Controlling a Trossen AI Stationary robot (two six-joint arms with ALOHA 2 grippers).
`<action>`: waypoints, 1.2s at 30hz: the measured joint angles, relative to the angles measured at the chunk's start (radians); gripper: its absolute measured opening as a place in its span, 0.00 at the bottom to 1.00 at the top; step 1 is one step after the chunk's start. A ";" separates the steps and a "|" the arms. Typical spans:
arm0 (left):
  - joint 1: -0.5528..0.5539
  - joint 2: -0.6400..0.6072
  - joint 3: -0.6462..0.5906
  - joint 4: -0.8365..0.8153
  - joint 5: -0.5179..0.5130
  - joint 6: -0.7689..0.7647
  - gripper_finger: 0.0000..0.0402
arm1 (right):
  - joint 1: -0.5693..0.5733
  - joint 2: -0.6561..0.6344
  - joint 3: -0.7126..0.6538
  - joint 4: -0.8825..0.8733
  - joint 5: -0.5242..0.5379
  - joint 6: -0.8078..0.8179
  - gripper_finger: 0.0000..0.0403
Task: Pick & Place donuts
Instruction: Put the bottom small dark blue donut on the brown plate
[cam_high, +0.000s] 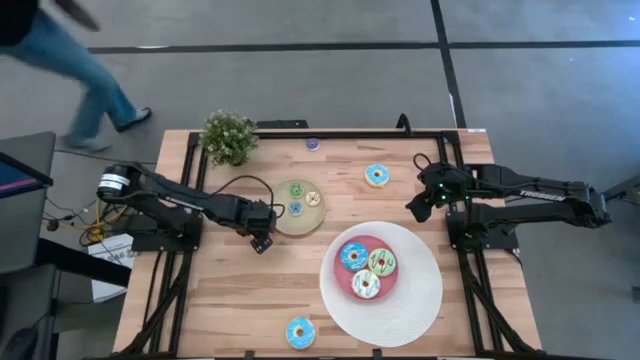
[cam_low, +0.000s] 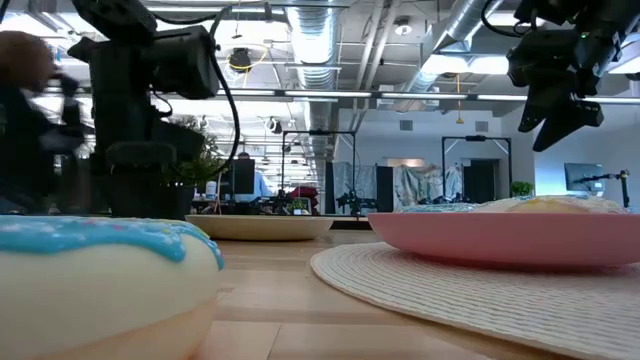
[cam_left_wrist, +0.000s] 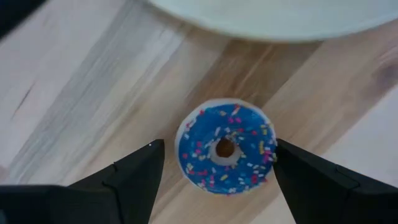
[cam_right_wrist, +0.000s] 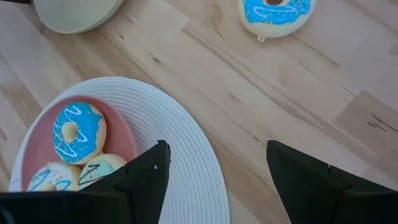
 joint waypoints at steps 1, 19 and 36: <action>0.000 0.008 0.000 0.000 0.000 -0.001 0.71 | 0.000 0.000 0.000 0.000 0.000 0.000 0.63; 0.000 0.014 0.039 -0.037 0.027 -0.040 0.55 | 0.000 0.000 0.000 0.000 0.002 -0.016 0.63; 0.137 -0.001 0.321 -0.036 -0.137 0.211 0.54 | 0.001 0.000 0.001 0.014 0.001 -0.015 0.63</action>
